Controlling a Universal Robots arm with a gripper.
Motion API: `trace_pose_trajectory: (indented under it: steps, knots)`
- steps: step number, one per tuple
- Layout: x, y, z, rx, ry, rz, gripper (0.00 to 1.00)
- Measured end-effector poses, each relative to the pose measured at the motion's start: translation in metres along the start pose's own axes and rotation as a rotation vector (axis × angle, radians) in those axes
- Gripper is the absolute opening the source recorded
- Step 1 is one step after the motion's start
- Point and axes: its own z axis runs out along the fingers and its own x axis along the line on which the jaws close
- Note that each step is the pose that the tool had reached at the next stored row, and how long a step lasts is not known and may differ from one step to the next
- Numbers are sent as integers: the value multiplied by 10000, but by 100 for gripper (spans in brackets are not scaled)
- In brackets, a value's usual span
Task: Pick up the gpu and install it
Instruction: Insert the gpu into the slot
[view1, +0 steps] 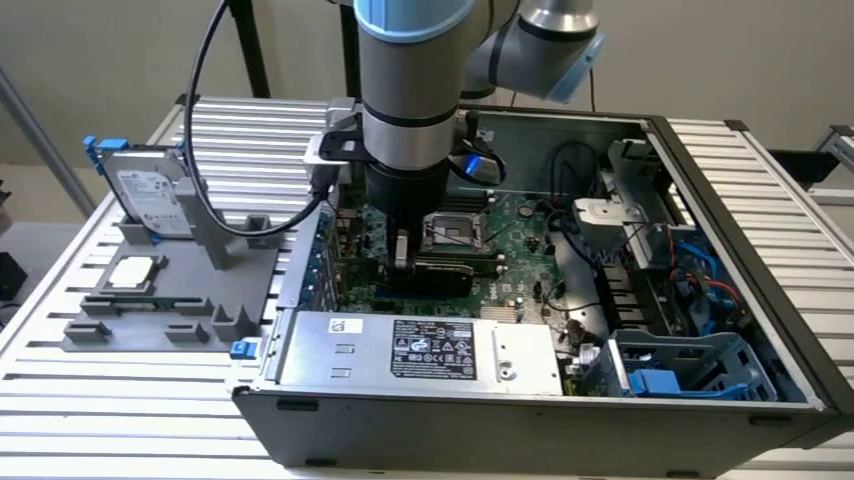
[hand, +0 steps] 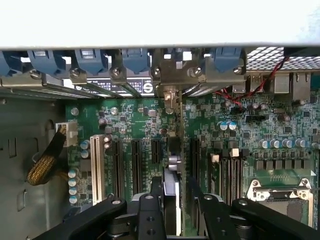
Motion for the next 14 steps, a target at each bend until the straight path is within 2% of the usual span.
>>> trace_pose_trajectory:
  steps: [8, 9, 11, 14]
  knots:
    - [-9, 2, -347, -1, 2, 0, 100]
    - [-11, 3, -392, -1, 0, 0, 0]
    - [-12, 3, -470, 0, 1, 0, 0]
    - [-13, 2, -497, 1, -1, -1, 0]
